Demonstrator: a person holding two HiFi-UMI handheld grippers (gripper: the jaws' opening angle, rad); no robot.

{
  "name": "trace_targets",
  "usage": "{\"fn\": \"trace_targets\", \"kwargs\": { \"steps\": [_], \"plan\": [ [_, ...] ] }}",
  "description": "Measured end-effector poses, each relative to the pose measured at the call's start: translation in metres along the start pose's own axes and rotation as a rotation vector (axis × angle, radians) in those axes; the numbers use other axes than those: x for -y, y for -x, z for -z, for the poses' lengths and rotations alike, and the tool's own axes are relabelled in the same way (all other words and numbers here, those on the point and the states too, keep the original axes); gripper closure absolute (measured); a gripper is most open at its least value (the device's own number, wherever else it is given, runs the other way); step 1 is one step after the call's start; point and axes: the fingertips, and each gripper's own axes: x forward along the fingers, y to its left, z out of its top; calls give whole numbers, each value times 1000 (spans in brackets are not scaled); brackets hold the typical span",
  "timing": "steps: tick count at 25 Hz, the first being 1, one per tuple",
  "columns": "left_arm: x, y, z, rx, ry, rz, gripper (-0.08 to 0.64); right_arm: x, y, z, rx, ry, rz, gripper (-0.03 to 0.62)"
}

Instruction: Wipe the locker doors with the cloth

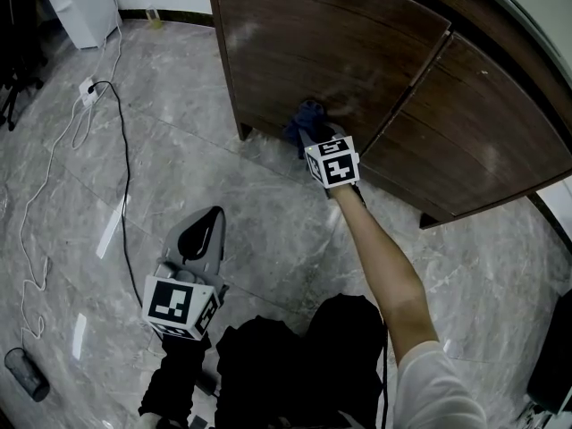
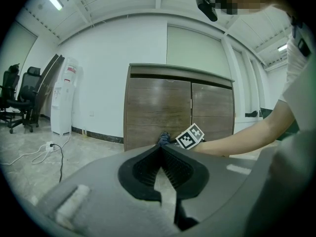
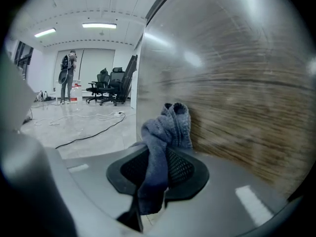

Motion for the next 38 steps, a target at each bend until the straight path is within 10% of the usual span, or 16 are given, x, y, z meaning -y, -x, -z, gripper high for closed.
{"fn": "trace_targets", "kwargs": {
  "steps": [38],
  "plan": [
    [-3,1,-10,26,7,10,561,8,97,-278,368,39,8,508]
  ]
}}
